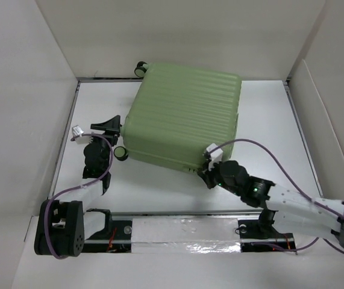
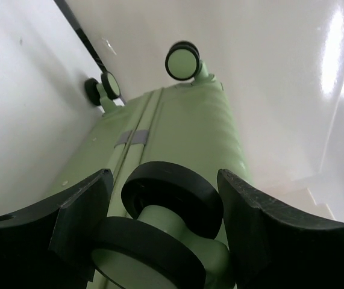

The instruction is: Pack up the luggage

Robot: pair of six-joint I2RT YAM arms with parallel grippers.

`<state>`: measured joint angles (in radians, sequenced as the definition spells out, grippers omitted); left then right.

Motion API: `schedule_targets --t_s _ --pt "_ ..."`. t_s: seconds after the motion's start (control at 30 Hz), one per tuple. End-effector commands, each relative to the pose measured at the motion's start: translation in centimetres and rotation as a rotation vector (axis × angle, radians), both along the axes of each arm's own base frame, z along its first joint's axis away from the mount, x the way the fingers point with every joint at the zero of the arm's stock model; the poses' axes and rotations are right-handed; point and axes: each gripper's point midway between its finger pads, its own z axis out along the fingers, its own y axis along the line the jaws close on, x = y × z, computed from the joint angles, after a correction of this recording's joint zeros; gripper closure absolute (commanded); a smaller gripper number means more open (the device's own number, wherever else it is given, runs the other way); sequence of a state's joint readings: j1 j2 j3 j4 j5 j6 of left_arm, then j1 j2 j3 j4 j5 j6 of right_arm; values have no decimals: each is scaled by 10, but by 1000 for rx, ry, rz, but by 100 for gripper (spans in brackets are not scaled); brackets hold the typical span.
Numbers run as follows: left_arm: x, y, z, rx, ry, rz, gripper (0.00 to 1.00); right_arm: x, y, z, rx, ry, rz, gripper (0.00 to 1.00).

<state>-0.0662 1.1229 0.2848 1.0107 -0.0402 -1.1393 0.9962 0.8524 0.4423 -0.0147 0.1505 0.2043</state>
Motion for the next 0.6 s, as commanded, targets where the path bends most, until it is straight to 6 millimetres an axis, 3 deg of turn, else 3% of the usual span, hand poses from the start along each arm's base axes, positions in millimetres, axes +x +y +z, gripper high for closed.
schedule_targets --t_s 0.0,0.07,0.1,0.13,0.2,0.23,0.3,0.37,0.4,0.43,0.5,0.57 --pt "-40 -85 -33 127 15 -387 100 21 76 113 379 -187 49 100" --pt "-46 -99 -39 142 22 -430 100 37 92 121 342 -223 35 100" --pt "-56 -117 -40 149 20 -487 100 45 93 120 287 -253 21 100" --pt "-60 -127 -42 156 24 -512 100 59 99 132 272 -273 5 100" --pt "-69 -147 -40 179 11 -553 100 70 102 134 224 -288 35 100" --pt "-84 -171 -42 193 15 -622 100 73 104 137 223 -289 52 100" --pt "-91 -190 -33 209 -9 -652 100 85 103 143 229 -319 87 100" --pt "-109 -214 -28 220 -27 -727 100 77 109 141 227 -312 159 100" --pt "-110 -220 -18 226 -45 -729 100 80 105 134 198 -306 165 100" --pt "-114 -225 -22 258 -34 -744 100 75 107 131 194 -293 193 100" --pt "-132 -248 -7 275 -74 -809 100 72 101 114 176 -261 220 100" --pt "-144 -263 -12 339 -56 -849 100 61 95 105 174 -236 263 100"
